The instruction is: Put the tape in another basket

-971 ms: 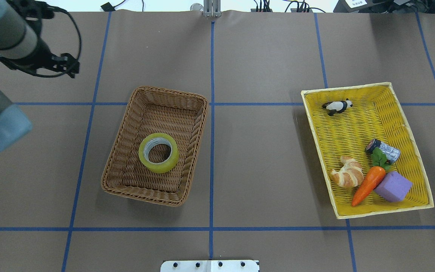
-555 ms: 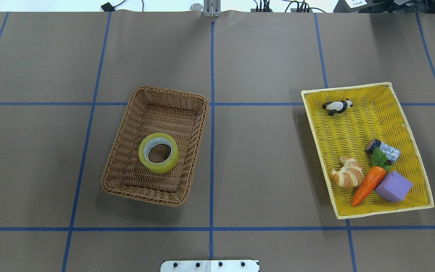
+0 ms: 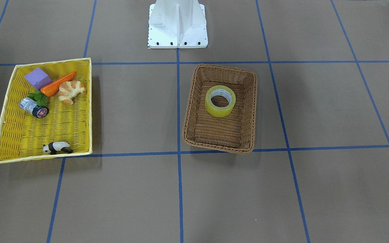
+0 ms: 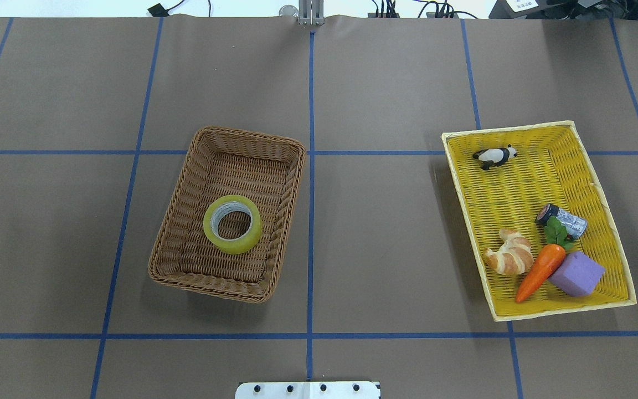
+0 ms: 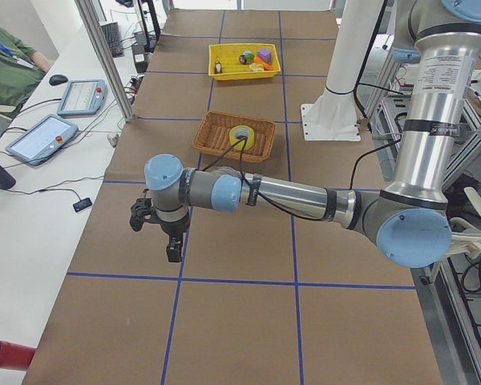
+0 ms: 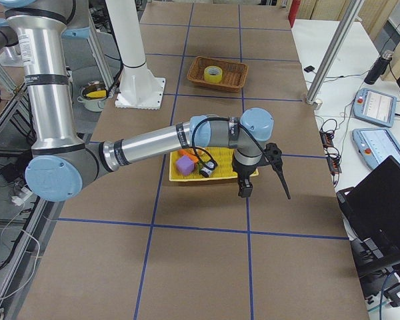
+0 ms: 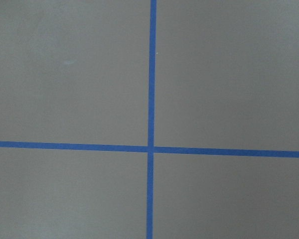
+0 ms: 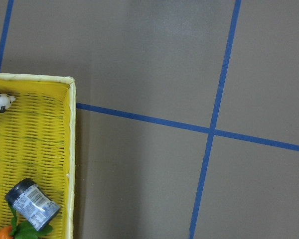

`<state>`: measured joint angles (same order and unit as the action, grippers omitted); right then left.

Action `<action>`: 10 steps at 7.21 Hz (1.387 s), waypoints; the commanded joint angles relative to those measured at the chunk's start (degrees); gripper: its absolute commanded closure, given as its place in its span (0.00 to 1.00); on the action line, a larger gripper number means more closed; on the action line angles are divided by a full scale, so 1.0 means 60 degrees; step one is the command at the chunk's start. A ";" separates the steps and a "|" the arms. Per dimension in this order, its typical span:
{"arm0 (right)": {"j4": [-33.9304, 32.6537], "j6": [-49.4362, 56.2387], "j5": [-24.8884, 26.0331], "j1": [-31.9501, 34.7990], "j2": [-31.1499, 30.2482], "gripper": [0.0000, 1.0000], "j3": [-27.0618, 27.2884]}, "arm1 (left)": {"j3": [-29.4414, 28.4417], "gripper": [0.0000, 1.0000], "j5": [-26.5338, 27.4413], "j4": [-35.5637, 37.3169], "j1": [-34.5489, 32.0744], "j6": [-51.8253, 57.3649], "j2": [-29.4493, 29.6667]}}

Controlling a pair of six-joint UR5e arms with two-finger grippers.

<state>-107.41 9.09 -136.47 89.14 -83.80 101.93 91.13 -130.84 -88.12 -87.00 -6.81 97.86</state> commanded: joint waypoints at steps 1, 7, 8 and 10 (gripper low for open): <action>0.0001 -0.0021 0.0025 0.0011 0.0006 0.00 0.0033 | -0.0188 0.02 -0.0019 -0.0093 -0.0032 0.0227 0.0008; 0.0029 -0.0501 0.0040 -0.0003 -0.0214 0.00 -0.0856 | -0.0511 0.02 -0.0048 -0.0123 -0.0061 0.0227 -0.0636; 0.0393 -0.0489 0.0055 -0.0003 -0.0213 0.00 -0.1195 | -0.0511 0.02 -0.0048 -0.0123 -0.0061 0.0227 -0.0636; 0.1461 -0.0591 0.0055 -0.0003 -0.0243 0.00 -0.1913 | -0.0496 0.02 -0.0048 -0.0123 -0.0061 0.0227 -0.0636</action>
<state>-102.26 5.94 -136.16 89.13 -85.28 93.01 88.08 -131.13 -88.86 -87.36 -5.45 94.05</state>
